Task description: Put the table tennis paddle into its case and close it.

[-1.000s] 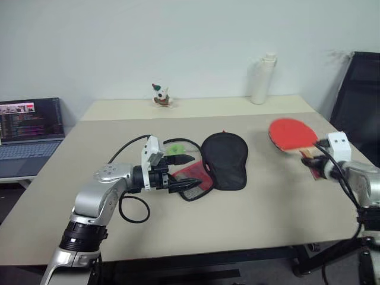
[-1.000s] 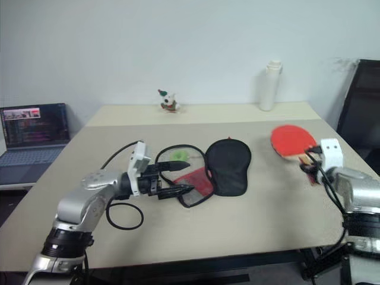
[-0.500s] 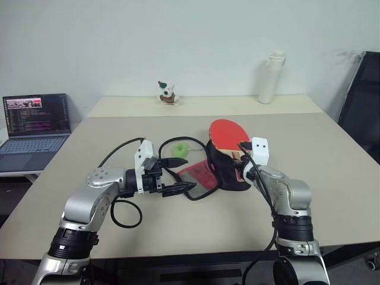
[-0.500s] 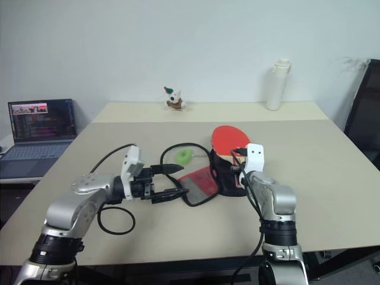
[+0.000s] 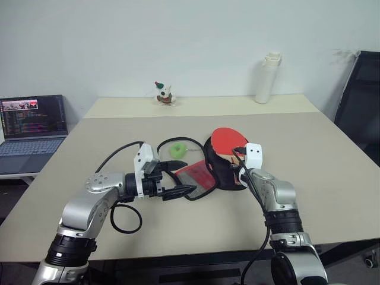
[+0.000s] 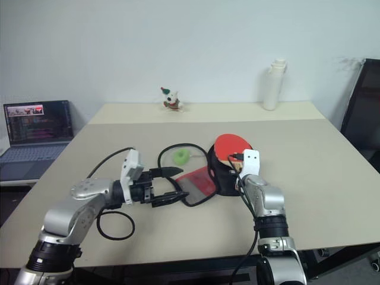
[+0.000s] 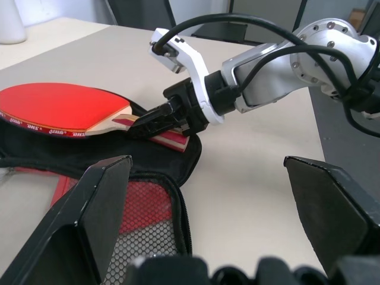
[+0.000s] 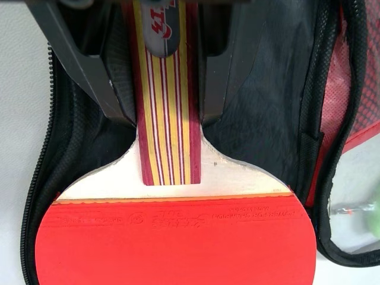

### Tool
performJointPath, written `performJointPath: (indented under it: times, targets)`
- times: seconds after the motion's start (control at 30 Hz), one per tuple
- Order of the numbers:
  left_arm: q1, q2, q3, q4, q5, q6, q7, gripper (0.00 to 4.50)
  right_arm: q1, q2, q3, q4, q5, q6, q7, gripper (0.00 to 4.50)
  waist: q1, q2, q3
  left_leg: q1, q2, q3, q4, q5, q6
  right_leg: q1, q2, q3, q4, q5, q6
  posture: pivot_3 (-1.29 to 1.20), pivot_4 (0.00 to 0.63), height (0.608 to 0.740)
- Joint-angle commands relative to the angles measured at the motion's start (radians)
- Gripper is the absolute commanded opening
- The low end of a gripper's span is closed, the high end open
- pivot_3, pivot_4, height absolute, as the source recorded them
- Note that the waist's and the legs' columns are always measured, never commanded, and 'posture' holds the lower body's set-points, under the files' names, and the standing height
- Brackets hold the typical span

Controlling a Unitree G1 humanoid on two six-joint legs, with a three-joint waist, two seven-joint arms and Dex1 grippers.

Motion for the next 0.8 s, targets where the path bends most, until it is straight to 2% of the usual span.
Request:
performJointPath:
  times: [0.03,0.1,0.17,0.37,0.7,0.8]
  targets:
    - [-0.006,0.013,0.022,-0.031,-0.018,-0.004,0.003,4.50,-0.021,0.011,0.000,-0.015,0.004,-0.022,-0.019,1.07,0.000,0.000,0.000,0.000,0.000,0.000,0.000,0.000,0.000,0.000,0.000,0.000,0.000,0.000,0.000,0.00,0.150,0.740]
    - [-0.010,0.015,0.021,-0.025,-0.016,-0.006,0.000,4.50,-0.019,0.019,0.004,-0.024,0.005,-0.017,-0.028,1.79,0.000,0.000,0.000,0.000,0.000,0.000,0.000,0.000,0.000,0.000,0.000,0.000,0.000,0.000,0.000,0.00,0.150,0.740]
    - [-0.012,0.015,0.021,-0.021,-0.014,-0.007,-0.001,4.50,-0.018,0.025,0.006,-0.030,0.005,-0.013,-0.034,2.32,0.000,0.000,0.000,0.000,0.000,0.000,0.000,0.000,0.000,0.000,0.000,0.000,0.000,0.000,0.000,0.00,0.150,0.740]
    - [-0.012,0.017,0.021,-0.012,-0.009,-0.011,-0.002,4.50,0.004,0.038,0.031,-0.083,0.001,0.005,-0.041,4.46,0.000,0.000,0.000,0.000,0.000,0.000,0.000,0.000,0.000,0.000,0.000,0.000,0.000,0.000,0.000,0.00,0.150,0.740]
    - [-0.008,0.015,0.019,-0.008,-0.006,-0.017,0.004,4.50,0.049,0.038,0.067,-0.102,-0.007,0.008,-0.035,4.46,0.000,0.000,0.000,0.000,0.000,0.000,0.000,0.000,0.000,0.000,0.000,0.000,0.000,0.000,0.000,0.00,0.150,0.740]
    - [-0.009,0.011,0.016,-0.005,-0.003,-0.021,0.007,4.50,0.061,0.039,0.082,-0.098,-0.012,0.008,-0.034,3.90,0.000,0.000,0.000,0.000,0.000,0.000,0.000,0.000,0.000,0.000,0.000,0.000,0.000,0.000,0.000,0.00,0.150,0.740]
